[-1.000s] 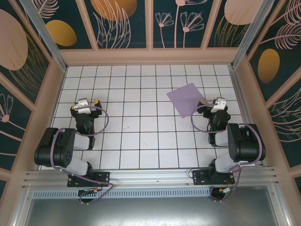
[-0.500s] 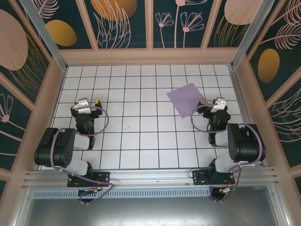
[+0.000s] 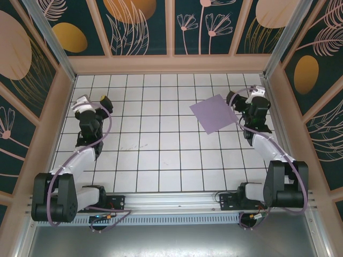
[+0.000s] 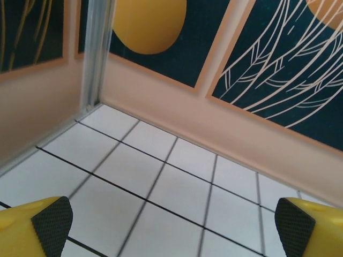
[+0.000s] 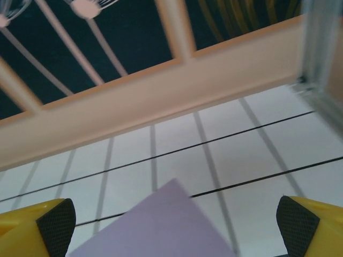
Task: Fold a paper plane with a square sheet of paper (pick it up from the middle)
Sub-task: Move the square sheet of paper to the center of the table.
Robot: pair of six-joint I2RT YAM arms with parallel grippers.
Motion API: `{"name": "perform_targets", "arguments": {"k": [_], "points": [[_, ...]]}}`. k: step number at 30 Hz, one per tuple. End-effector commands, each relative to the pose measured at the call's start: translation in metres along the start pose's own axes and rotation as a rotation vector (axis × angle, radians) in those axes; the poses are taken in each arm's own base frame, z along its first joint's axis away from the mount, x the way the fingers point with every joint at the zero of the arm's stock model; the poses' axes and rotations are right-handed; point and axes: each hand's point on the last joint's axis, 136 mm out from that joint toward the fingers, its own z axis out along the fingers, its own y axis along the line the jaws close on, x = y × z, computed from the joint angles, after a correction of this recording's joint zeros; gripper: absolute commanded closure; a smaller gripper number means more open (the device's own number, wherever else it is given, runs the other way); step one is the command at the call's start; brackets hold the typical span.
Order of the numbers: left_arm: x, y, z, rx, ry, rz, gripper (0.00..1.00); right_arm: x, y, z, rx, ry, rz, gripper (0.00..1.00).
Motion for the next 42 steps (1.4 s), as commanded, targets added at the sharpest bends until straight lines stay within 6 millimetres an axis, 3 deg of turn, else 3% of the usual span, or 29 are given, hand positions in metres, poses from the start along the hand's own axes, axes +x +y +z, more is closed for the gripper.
{"name": "perform_targets", "arguments": {"k": [1, 4, 9, 15, 21, 29, 35, 38, 42], "points": [[0.038, 0.000, 0.001, -0.021, 0.232, -0.149, 0.01, 0.042, 0.039, -0.002, -0.185, 0.244, 0.173, 0.01], [0.044, -0.013, -0.001, 0.043, 0.282, -0.200, 0.01, 0.070, 0.046, 0.014, -0.175, 0.415, 0.276, 0.01], [0.047, -0.025, -0.009, 0.103, 0.340, -0.203, 0.01, 0.129, 0.061, 0.030, -0.153, 0.655, 0.283, 0.12], [0.055, -0.032, -0.017, 0.154, 0.393, -0.142, 0.02, 0.172, 0.066, 0.038, -0.093, 0.770, 0.283, 0.13], [0.062, -0.029, -0.021, 0.156, 0.414, -0.125, 0.01, 0.202, 0.068, 0.044, -0.037, 0.860, 0.284, 0.14], [0.077, -0.038, -0.025, 0.223, 0.457, -0.197, 0.01, 0.252, 0.067, 0.000, 0.058, 0.998, 0.271, 0.15], [0.093, -0.048, -0.025, 0.282, 0.517, -0.260, 0.01, 0.289, 0.106, -0.049, 0.086, 1.083, 0.274, 0.13], [0.099, -0.053, -0.025, 0.311, 0.536, -0.292, 0.02, 0.295, 0.132, -0.060, 0.067, 1.122, 0.284, 0.13], [0.107, -0.058, -0.027, 0.334, 0.569, -0.311, 0.01, 0.255, 0.147, -0.042, 0.033, 1.020, 0.242, 0.11]]}}
